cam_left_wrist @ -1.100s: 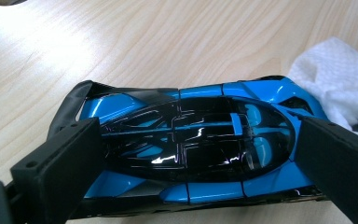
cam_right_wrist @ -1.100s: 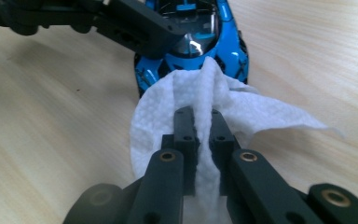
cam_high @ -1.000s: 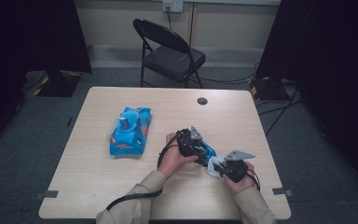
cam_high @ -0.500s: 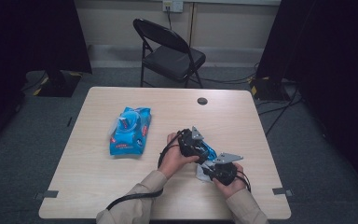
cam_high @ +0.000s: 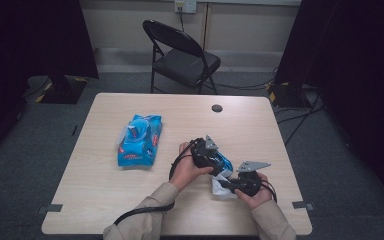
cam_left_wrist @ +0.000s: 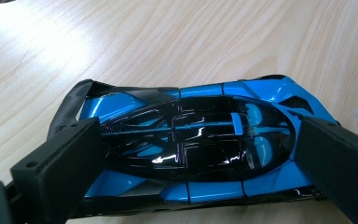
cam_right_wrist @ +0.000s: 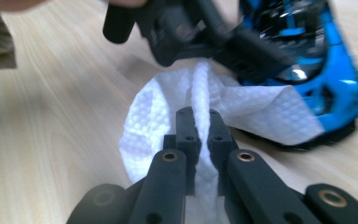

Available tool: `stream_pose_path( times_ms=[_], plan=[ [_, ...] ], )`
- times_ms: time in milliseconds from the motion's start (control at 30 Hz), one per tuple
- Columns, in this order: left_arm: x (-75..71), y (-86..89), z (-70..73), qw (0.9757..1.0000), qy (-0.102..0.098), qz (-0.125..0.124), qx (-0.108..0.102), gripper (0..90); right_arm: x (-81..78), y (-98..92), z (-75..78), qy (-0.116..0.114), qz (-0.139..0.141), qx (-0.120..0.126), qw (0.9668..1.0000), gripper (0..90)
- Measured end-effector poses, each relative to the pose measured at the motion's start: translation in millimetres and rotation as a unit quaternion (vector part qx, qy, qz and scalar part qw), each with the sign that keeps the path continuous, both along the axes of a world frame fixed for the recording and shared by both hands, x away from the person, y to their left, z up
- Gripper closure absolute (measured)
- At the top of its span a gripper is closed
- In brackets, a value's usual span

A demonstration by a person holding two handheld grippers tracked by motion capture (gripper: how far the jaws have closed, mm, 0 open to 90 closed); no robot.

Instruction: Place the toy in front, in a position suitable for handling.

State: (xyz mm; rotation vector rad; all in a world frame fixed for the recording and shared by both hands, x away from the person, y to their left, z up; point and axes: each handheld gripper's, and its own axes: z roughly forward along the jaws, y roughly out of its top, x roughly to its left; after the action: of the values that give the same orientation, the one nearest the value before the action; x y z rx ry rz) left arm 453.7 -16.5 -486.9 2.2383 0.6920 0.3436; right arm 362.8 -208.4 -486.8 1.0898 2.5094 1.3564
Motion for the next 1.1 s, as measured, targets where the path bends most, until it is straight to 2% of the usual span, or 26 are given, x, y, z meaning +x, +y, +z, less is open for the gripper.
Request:
stream_pose_path(
  times_ms=[100,200,367,433,500,567,733,767,900,967,1033,1100],
  plan=[
    [0.1,0.2,0.0,1.0000,0.000,-0.001,0.000,0.9,0.5,-8.9,4.7,-0.001,-0.010,0.009,0.9999,88.2],
    [-0.2,-0.1,-0.2,1.0000,-0.001,0.001,0.000,0.9,2.9,-26.1,10.5,0.001,-0.039,0.027,0.9989,88.4],
    [-0.4,-0.6,0.1,1.0000,0.001,0.002,0.001,0.9,5.3,-47.7,17.7,-0.010,-0.084,0.034,0.9959,88.4],
    [-0.3,-0.9,0.3,1.0000,0.002,0.002,0.002,0.9,6.4,-56.2,19.3,-0.018,-0.106,0.025,0.9938,88.5],
    [-0.3,-1.2,0.4,1.0000,0.002,0.002,0.002,0.9,7.4,-63.5,18.5,-0.024,-0.128,0.027,0.9911,88.5],
    [-0.6,-1.4,0.3,1.0000,0.002,0.002,0.001,0.9,8.9,-68.0,15.7,-0.032,-0.151,0.014,0.9879,88.4],
    [-0.8,-1.1,0.0,1.0000,0.000,0.002,0.001,0.8,16.7,-68.5,2.8,-0.044,-0.190,-0.009,0.9808,88.4],
    [-0.9,-0.9,-0.1,1.0000,-0.001,0.001,0.001,0.9,18.2,-67.3,1.4,-0.044,-0.192,-0.009,0.9804,88.4],
    [-1.2,-0.4,-0.4,1.0000,-0.002,0.000,0.000,0.9,26.1,-54.2,-5.3,-0.048,-0.184,-0.037,0.9811,88.3],
    [-1.2,-0.3,-0.4,1.0000,-0.002,0.000,0.000,0.9,29.9,-47.1,-8.7,-0.050,-0.185,-0.047,0.9803,88.3],
    [-1.3,-0.1,-0.8,1.0000,-0.003,0.000,-0.003,0.9,33.2,-40.5,-11.6,-0.047,-0.179,-0.057,0.9812,88.2],
    [-1.6,-0.1,-1.0,1.0000,-0.003,0.001,-0.003,0.8,35.3,-35.1,-14.3,-0.046,-0.167,-0.082,0.9814,88.1]
  ],
)
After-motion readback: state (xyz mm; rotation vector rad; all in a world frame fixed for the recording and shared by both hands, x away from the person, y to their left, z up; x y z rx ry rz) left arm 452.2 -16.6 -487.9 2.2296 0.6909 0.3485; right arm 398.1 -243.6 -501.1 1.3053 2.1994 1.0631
